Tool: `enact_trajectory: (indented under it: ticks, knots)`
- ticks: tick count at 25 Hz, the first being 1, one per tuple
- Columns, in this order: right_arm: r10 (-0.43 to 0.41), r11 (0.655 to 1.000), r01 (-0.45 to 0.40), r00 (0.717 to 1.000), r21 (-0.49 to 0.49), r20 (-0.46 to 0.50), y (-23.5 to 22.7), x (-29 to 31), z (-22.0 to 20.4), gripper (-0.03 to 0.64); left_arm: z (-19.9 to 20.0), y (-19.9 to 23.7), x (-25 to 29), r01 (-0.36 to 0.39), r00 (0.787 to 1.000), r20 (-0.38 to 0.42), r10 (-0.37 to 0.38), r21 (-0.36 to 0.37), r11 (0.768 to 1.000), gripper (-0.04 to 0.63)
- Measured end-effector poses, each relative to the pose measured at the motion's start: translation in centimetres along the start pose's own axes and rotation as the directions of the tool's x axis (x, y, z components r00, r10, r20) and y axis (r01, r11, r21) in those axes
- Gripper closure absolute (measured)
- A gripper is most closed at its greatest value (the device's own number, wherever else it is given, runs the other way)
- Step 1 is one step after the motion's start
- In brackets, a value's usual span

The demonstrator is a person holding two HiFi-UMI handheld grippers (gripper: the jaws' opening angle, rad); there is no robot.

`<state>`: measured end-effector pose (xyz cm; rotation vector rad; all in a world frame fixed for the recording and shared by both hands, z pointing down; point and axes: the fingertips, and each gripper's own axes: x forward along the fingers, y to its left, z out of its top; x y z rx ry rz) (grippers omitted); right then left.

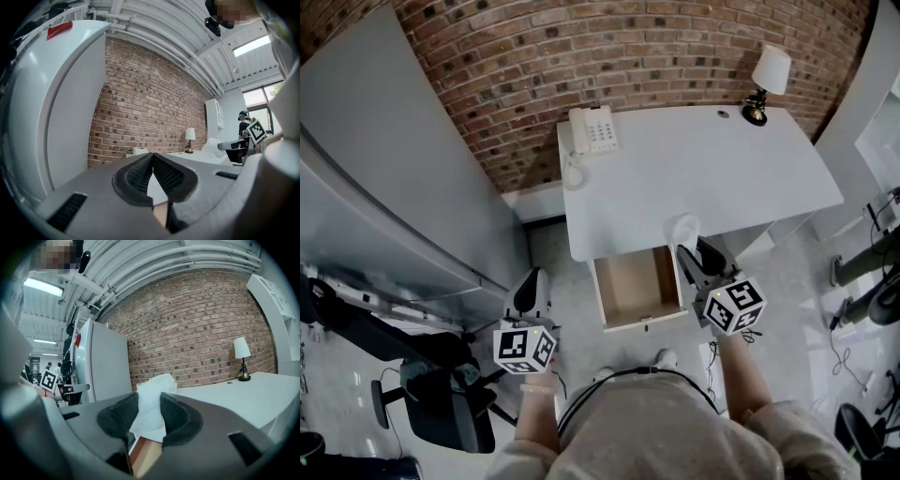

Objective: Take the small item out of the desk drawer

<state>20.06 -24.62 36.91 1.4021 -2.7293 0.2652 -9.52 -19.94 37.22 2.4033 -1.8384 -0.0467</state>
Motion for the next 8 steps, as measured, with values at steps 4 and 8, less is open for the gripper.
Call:
enact_trajectory:
  ticks: [4,8]
  knots:
    - [0.003,1.000,-0.003,1.000,-0.001,-0.004,-0.18,0.24,-0.08,0.463,-0.04,0.05,0.34,-0.002,1.000,0.001,0.002,-0.002,1.000,0.591]
    - [0.003,1.000,-0.003,1.000,-0.002,-0.006,-0.42,0.65,0.05,0.463,0.05,0.19,0.84,-0.001,1.000,0.000,0.001,-0.003,1.000,0.591]
